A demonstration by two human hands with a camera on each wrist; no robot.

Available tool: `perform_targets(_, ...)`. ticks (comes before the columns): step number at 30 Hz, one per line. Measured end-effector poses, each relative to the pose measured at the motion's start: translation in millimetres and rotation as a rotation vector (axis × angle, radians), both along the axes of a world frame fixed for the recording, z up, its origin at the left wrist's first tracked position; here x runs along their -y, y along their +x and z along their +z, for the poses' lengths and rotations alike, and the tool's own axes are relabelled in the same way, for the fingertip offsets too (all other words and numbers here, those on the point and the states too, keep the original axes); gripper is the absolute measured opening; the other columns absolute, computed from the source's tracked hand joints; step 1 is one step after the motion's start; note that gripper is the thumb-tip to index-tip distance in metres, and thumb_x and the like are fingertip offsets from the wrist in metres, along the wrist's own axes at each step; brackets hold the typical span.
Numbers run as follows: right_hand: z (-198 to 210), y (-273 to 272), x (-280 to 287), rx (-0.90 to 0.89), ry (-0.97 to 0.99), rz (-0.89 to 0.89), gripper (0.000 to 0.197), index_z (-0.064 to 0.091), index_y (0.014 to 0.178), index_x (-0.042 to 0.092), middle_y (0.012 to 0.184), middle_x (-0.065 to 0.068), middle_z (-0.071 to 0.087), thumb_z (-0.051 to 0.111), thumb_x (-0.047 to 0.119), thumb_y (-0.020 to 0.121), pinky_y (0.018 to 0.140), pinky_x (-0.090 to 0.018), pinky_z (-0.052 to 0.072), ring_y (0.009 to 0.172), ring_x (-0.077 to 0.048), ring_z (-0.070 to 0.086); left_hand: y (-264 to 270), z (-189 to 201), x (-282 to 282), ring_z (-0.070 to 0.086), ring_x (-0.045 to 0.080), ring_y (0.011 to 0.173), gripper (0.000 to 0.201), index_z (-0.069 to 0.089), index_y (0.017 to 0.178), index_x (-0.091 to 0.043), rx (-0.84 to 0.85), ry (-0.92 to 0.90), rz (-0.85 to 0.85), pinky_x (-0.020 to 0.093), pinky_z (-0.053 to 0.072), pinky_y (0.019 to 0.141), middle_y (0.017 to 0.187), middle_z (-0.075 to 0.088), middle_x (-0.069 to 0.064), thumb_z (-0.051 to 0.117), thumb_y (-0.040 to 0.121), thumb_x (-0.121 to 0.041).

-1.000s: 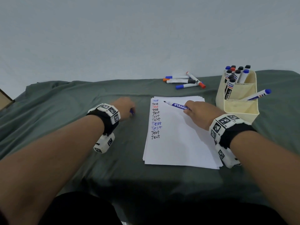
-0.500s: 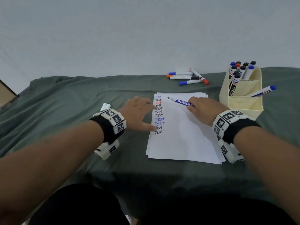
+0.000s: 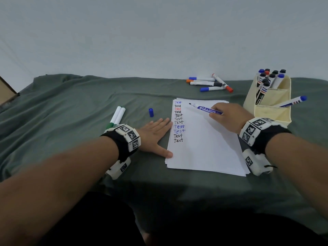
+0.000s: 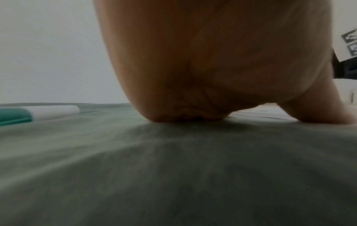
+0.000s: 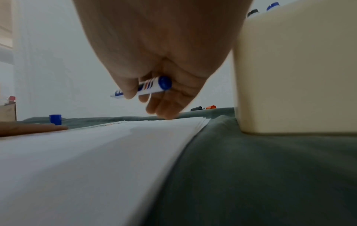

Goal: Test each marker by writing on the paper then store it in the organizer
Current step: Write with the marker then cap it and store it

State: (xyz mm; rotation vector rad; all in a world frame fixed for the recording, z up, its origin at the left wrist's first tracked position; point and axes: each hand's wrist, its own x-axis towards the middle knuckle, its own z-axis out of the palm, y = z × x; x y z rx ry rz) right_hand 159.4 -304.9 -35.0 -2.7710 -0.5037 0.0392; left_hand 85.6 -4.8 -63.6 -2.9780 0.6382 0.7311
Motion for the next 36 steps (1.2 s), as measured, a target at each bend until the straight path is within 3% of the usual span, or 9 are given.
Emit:
perform_targets(3, 8, 0, 2, 0.057, 0.153, -0.058, 0.030, 0.067, 0.124, 0.029, 0.104, 0.006, 0.066, 0.064, 0.038, 0.096, 0.080, -0.024, 0.037, 0.091, -0.011, 0.058, 0, -1, 0, -0.025, 0.016, 0.147, 0.121, -0.023, 0.152, -0.026, 0.000, 0.019, -0.016, 0.040, -0.011, 0.120, 0.160, -0.029, -0.003, 0.043, 0.072, -0.089)
perform_targets(5, 12, -2, -3, 0.012, 0.415, -0.131, 0.027, 0.068, 0.114, 0.035, 0.089, 0.009, 0.066, 0.075, 0.036, 0.088, 0.068, -0.023, 0.042, 0.071, -0.002, 0.060, 1, 0, 1, -0.025, 0.017, 0.147, 0.121, -0.023, 0.152, -0.026, -0.002, 0.030, -0.015, 0.041, -0.011, 0.120, 0.160, -0.029, -0.002, 0.041, 0.072, -0.090)
perform_targets(7, 14, -8, -12, -0.083, 0.785, -0.189, 0.020, 0.071, 0.097, 0.028, 0.072, 0.008, 0.066, 0.083, 0.023, 0.082, 0.054, -0.022, 0.041, 0.050, -0.003, 0.052, 2, 1, 2, -0.025, 0.018, 0.147, 0.123, -0.025, 0.152, -0.025, -0.005, 0.048, -0.015, 0.043, -0.010, 0.121, 0.160, -0.029, -0.001, 0.040, 0.071, -0.091)
perform_targets(11, 8, -25, -27, -0.467, 1.279, -0.291, 0.024, 0.073, 0.099, 0.019, 0.067, 0.005, 0.062, 0.082, 0.008, 0.080, 0.048, -0.022, 0.032, 0.050, -0.009, 0.044, 2, 1, 4, -0.023, 0.019, 0.148, 0.125, -0.025, 0.151, -0.023, 0.001, 0.066, -0.002, 0.044, -0.009, 0.121, 0.160, -0.028, 0.001, 0.041, 0.070, -0.091)
perform_targets(16, -26, -44, -44, -0.676, 1.313, -0.343, 0.023, 0.073, 0.101, 0.014, 0.058, 0.005, 0.042, 0.080, 0.006, 0.080, 0.042, -0.020, 0.019, 0.046, -0.009, 0.028, 2, -1, 4, -0.024, 0.018, 0.147, 0.124, -0.024, 0.151, -0.027, 0.002, 0.075, 0.013, 0.042, -0.012, 0.119, 0.160, -0.028, 0.000, 0.041, 0.068, -0.092)
perform_targets(21, -35, -48, -45, -0.707, 1.414, -0.349, 0.023, 0.077, 0.091, 0.013, 0.057, 0.004, 0.050, 0.080, -0.003, 0.075, 0.041, -0.022, 0.019, 0.045, -0.010, 0.024, 2, -2, 3, -0.025, 0.016, 0.147, 0.126, -0.023, 0.152, -0.028, 0.000, 0.061, 0.018, 0.041, -0.013, 0.118, 0.160, -0.029, -0.002, 0.039, 0.064, -0.095)
perform_targets(26, -37, -52, -42, -0.702, 1.477, -0.354, 0.026, 0.082, 0.084, 0.013, 0.062, 0.001, 0.038, 0.074, -0.010, 0.076, 0.042, -0.022, 0.020, 0.049, -0.010, 0.020, 2, -1, 3, -0.025, 0.016, 0.147, 0.129, -0.023, 0.152, -0.029, -0.005, 0.057, 0.018, 0.041, -0.013, 0.119, 0.160, -0.029, -0.002, 0.036, 0.059, -0.096)
perform_targets(31, -30, -57, -44, -0.703, 1.599, -0.364, 0.003, 0.076, 0.086, 0.012, 0.069, 0.001, 0.058, 0.077, 0.010, 0.086, 0.045, -0.019, 0.041, 0.054, -0.009, 0.046, 2, -2, 3, -0.024, 0.016, 0.147, 0.129, -0.022, 0.152, -0.030, 0.000, 0.045, 0.020, 0.041, -0.013, 0.119, 0.160, -0.028, -0.003, 0.035, 0.057, -0.097)
perform_targets(36, -26, -66, -56, -0.755, 1.532, -0.319, 0.016, 0.060, 0.095, 0.007, 0.099, -0.019, 0.072, 0.058, 0.022, 0.102, 0.054, -0.024, 0.058, 0.061, -0.021, 0.067, 1, -1, 4, -0.024, 0.017, 0.147, 0.130, -0.022, 0.152, -0.030, 0.002, 0.053, 0.019, 0.042, -0.012, 0.119, 0.160, -0.028, -0.002, 0.032, 0.054, -0.098)
